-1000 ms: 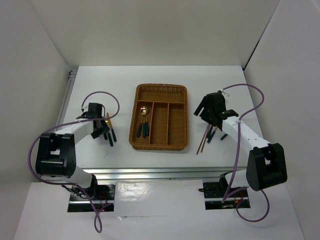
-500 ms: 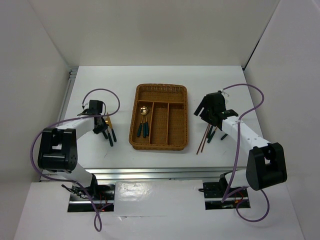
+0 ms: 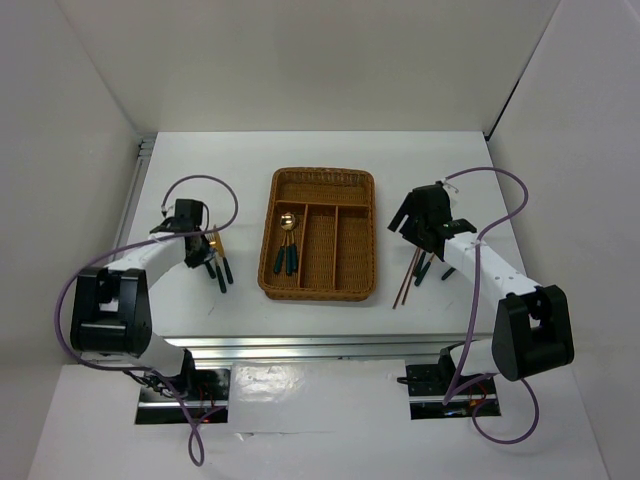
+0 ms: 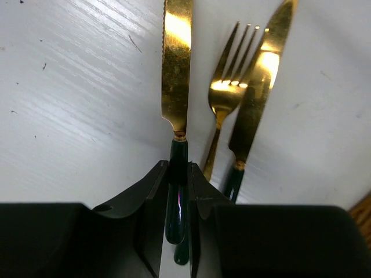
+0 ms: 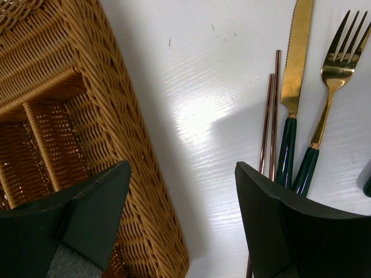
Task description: Sort the eating utensils into containers
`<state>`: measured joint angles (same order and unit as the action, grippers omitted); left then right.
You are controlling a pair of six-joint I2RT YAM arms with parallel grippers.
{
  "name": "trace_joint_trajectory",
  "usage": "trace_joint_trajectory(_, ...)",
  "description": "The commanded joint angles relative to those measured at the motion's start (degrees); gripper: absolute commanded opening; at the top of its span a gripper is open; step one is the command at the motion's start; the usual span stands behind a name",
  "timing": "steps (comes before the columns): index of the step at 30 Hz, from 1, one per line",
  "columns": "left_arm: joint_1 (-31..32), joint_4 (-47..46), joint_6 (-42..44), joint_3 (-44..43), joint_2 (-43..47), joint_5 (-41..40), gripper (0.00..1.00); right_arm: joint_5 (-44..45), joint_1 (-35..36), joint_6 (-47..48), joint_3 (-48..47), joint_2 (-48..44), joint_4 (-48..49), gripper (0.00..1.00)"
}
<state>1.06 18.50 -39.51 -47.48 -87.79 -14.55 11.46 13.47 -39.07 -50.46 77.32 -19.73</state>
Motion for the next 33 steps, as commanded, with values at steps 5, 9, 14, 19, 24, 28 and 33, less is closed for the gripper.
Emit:
trace_joint_trajectory(5,5.08,5.48,-1.45,-4.63,9.82,0.85,0.18,0.49,-1.43,0.66,-1.4,-0.33,2.24,0.8)
trace_joint_trajectory(9,9.22,6.81,-1.45,-8.05,12.47,2.93,0.19,-1.26,-2.93,1.19,-0.17,-0.33,3.29,0.8)
trace_joint_trajectory(14,15.98,4.27,-1.98,-12.01,13.26,6.63,0.21,-1.27,-6.35,1.19,0.89,-1.56,3.29,0.8)
trace_joint_trajectory(19,24.77,2.6,-1.98,-18.24,8.08,6.64,0.21,-0.13,-6.88,1.19,3.25,-4.28,2.15,0.8)
trace_joint_trajectory(24,29.96,-1.71,-3.12,-20.72,2.72,9.44,0.21,1.46,-7.41,0.49,4.84,-5.42,0.13,0.8)
trace_joint_trajectory(28,32.86,-4.26,-4.26,-21.33,-1.24,9.98,0.21,2.6,-7.41,-0.04,6.25,-6.57,-0.93,0.8)
trace_joint_trajectory(33,33.92,-6.46,-4.26,-22.65,-5.72,12.08,0.21,4.08,-7.93,-1.88,7.83,-6.57,-2.33,0.8)
